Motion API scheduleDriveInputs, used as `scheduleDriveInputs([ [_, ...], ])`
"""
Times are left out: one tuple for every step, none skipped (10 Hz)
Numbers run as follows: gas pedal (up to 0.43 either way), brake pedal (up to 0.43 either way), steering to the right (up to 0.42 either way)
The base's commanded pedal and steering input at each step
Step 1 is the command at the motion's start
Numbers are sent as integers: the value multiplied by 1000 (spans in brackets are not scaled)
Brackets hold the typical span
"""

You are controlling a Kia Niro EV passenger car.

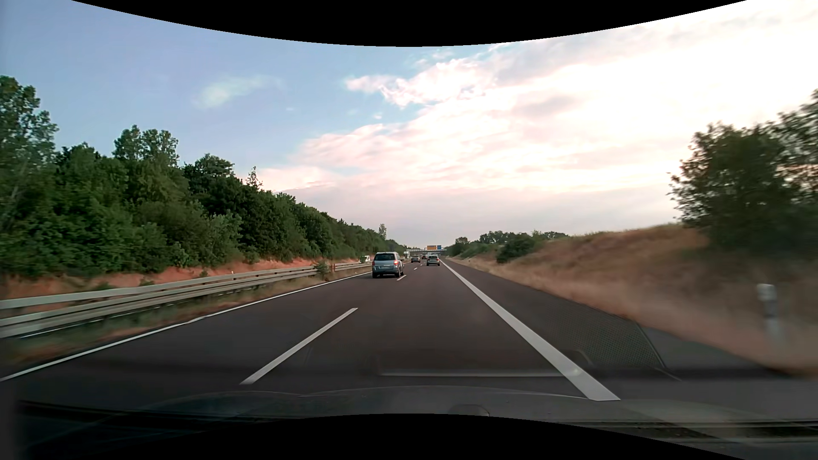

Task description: Follow the waypoints while adhering to traffic rules and regulations

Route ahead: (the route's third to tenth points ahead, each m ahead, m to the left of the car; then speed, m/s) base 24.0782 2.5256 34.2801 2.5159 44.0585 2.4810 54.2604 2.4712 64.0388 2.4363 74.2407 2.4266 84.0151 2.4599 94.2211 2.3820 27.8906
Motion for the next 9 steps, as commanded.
scheduleDriveInputs([
  [169,0,-4],
  [169,0,-4],
  [169,0,-4],
  [169,0,-4],
  [169,0,-4],
  [169,0,-4],
  [169,0,-4],
  [169,0,-4],
  [169,0,-4],
])
